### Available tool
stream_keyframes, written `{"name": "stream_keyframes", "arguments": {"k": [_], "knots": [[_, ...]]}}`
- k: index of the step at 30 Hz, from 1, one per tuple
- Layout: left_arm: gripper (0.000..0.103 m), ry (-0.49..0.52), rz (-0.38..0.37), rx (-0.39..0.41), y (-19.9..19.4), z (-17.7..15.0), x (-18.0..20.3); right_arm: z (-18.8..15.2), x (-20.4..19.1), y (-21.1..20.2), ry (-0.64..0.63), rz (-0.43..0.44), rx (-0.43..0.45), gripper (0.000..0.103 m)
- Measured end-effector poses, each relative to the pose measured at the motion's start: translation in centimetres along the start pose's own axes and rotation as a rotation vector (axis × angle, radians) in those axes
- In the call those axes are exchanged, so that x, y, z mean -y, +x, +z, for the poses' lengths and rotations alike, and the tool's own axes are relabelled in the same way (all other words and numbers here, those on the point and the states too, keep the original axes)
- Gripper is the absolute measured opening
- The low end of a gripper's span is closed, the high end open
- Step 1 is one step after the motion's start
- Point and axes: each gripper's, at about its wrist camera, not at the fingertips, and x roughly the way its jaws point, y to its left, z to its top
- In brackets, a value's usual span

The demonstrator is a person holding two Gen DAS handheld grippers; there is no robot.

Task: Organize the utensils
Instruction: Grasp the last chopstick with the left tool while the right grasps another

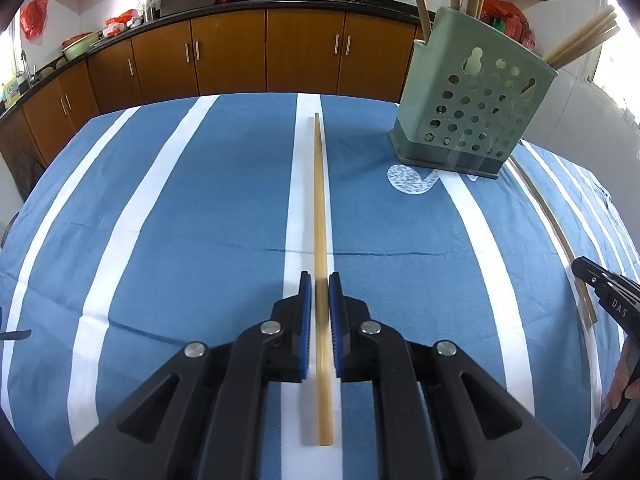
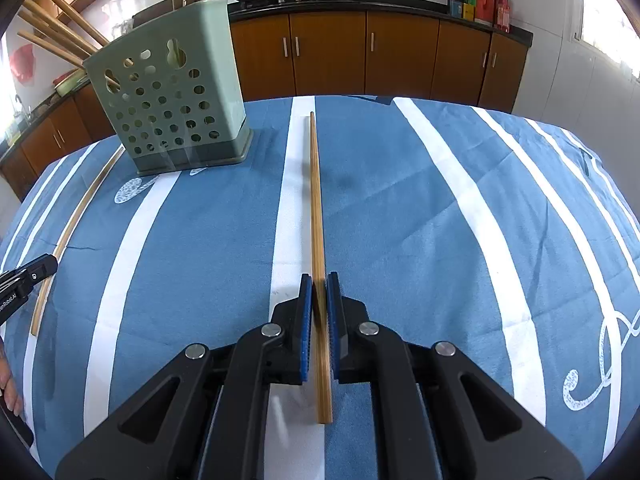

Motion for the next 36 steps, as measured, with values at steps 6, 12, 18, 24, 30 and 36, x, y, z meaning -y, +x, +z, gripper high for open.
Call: {"name": "stream_keyframes", "arguments": {"k": [6, 12, 18, 24, 30, 36], "knots": [[0.011, -0.004, 0.0, 0.0, -0.11, 0.05, 0.03, 0.04, -0.02, 0.09, 0.004, 0.004, -0.001, 0.009], [0.011, -0.022, -0.022, 0.001, -0.13, 0.11, -0.35, 0.03, 0.06, 0.13, 0.008, 0.008, -0.001, 0.009], [0.011, -0.03, -0.031, 0.0, -0.14, 0.18, -0.55, 0.03, 0.1, 0.17, 0.012, 0.012, -0.001, 0.009], [0.011, -0.034, -0.035, 0.001, -0.11, 0.22, -0.51, 0.04, 0.08, 0.16, 0.013, 0.013, -0.001, 0.009], [0.011, -0.036, -0.036, 0.001, -0.14, 0.19, -0.52, 0.02, 0.11, 0.17, 0.014, 0.013, -0.001, 0.009], [0.011, -0.036, -0.036, 0.001, -0.16, 0.19, -0.54, 0.02, 0.02, 0.19, 0.015, 0.013, -0.001, 0.009]]}}
